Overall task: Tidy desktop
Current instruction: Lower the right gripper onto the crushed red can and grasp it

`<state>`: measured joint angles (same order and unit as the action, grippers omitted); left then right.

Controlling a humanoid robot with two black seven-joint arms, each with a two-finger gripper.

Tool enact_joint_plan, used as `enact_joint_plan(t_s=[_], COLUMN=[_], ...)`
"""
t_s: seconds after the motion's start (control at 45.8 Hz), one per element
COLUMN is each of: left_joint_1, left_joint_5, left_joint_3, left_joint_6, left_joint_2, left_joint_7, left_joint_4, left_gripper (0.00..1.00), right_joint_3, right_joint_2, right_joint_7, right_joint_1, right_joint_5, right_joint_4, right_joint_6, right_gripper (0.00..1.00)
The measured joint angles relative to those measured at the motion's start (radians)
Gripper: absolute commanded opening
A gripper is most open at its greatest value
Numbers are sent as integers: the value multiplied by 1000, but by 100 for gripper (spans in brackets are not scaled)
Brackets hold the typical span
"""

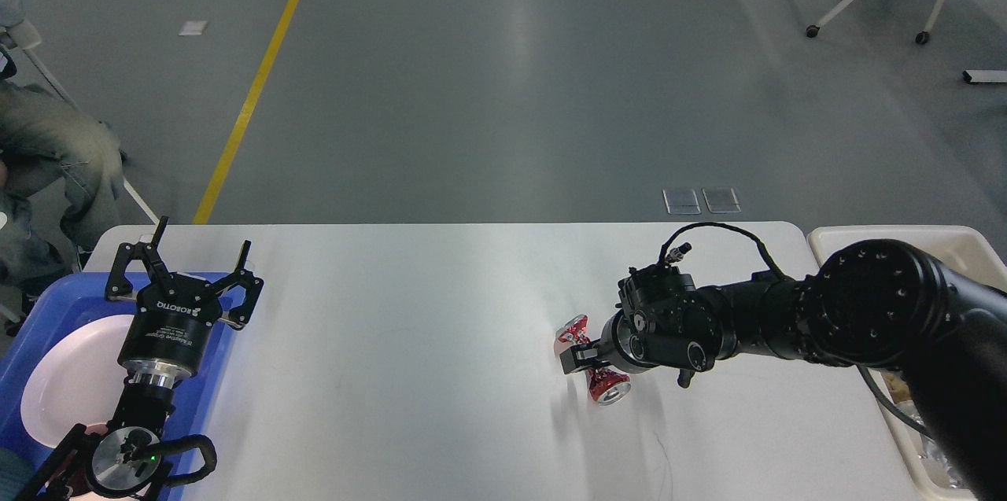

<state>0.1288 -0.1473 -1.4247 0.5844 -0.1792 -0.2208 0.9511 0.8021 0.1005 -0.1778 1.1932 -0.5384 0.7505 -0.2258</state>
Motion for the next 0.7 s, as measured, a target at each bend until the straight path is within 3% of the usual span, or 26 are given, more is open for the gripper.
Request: enact_joint_plan(t_s=[0.415,0.546,0.699], left_joint_1=[0,0,0], left_joint_5=[0,0,0], left_joint_3=[0,0,0], left_joint_6=[0,0,0], left_joint_2=[0,0,0], left_joint_7=[0,0,0], left_joint_4=[0,0,0], left_gripper=[96,96,96], right_joint_3=[-24,-24,-24], right_joint_2=[13,13,13], right_joint_7=[2,1,0], right_joint_1=[-33,-40,-49], right_joint_5=[-40,-41,-41], right_joint_4=[-31,-31,-31], right_joint_6=[31,32,33], right_gripper=[95,86,84])
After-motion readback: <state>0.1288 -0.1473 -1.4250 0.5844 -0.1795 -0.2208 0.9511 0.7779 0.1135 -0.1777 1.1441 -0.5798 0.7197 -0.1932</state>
